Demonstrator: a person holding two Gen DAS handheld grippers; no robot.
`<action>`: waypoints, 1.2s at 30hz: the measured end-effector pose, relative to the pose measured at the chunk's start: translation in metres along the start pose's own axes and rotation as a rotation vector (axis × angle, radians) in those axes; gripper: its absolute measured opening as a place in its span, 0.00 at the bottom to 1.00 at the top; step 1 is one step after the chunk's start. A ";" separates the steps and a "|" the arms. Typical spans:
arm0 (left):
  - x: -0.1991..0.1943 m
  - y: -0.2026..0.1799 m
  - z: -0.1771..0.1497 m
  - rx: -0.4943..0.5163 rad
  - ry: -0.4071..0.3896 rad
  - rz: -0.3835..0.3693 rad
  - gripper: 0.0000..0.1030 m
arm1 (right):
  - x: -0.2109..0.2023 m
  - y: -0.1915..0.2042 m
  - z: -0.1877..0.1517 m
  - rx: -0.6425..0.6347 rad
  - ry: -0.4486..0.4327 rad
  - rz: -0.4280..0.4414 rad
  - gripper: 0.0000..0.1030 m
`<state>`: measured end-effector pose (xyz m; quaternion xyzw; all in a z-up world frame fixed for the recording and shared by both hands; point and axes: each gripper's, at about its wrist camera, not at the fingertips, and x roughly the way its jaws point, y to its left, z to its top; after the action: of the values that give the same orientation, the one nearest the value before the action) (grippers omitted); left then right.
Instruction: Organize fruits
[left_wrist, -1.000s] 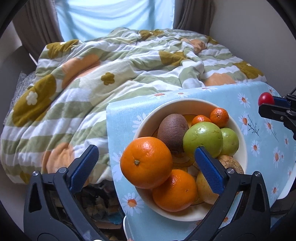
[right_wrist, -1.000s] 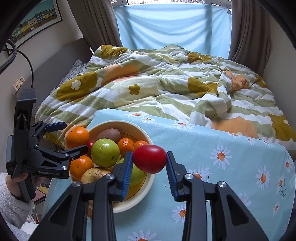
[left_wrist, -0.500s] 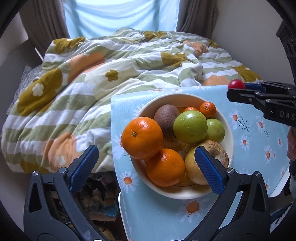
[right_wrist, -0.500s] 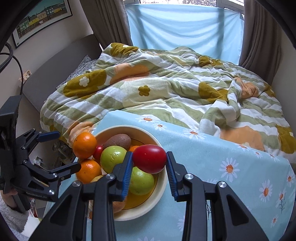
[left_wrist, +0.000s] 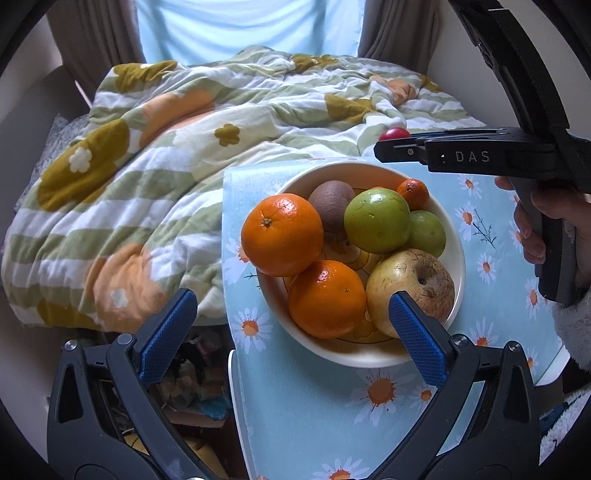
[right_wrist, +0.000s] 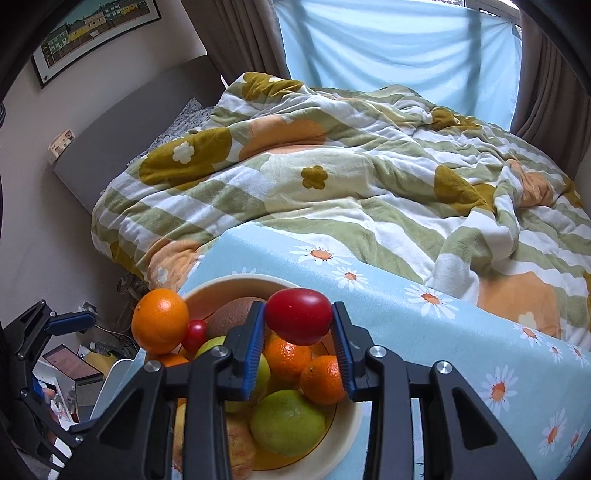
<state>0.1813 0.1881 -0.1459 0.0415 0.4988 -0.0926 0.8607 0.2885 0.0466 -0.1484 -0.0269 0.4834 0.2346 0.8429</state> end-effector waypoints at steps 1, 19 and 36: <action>0.000 0.000 0.000 0.000 0.000 0.000 1.00 | 0.002 0.000 0.000 0.000 0.002 0.003 0.32; -0.013 -0.014 -0.010 -0.006 -0.008 -0.012 1.00 | -0.024 0.008 -0.006 0.007 -0.075 -0.033 0.93; -0.116 -0.090 -0.005 -0.091 -0.163 0.044 1.00 | -0.208 -0.014 -0.060 0.007 -0.224 -0.223 1.00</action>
<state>0.1025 0.1146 -0.0461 0.0056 0.4296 -0.0539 0.9014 0.1588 -0.0593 -0.0106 -0.0514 0.3811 0.1393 0.9125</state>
